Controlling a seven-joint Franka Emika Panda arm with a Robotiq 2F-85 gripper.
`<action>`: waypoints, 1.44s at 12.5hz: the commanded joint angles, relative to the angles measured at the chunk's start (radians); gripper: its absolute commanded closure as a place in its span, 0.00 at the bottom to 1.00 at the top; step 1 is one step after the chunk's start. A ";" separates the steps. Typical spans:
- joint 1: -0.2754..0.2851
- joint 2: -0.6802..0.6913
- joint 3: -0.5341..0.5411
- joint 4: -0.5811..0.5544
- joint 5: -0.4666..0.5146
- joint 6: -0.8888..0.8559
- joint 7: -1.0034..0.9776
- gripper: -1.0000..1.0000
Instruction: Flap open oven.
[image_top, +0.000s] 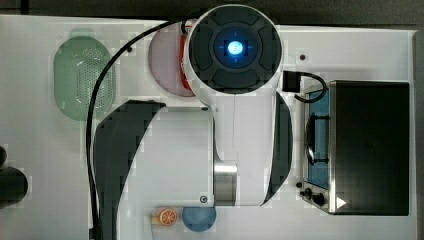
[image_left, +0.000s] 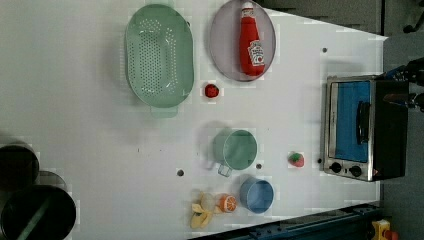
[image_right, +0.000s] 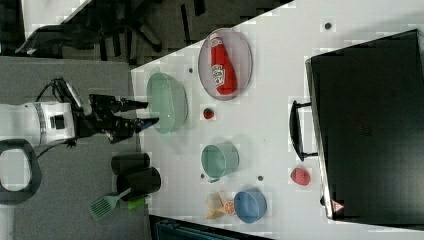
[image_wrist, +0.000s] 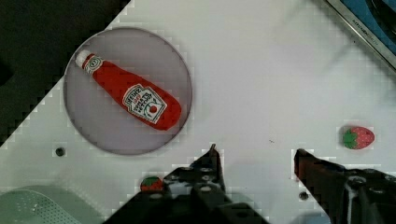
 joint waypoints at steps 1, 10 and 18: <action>-0.019 -0.354 -0.035 -0.155 0.017 -0.188 -0.059 0.21; -0.020 -0.353 -0.036 -0.156 0.017 -0.188 -0.059 0.54; -0.031 -0.348 -0.072 -0.255 -0.020 -0.162 -0.355 0.83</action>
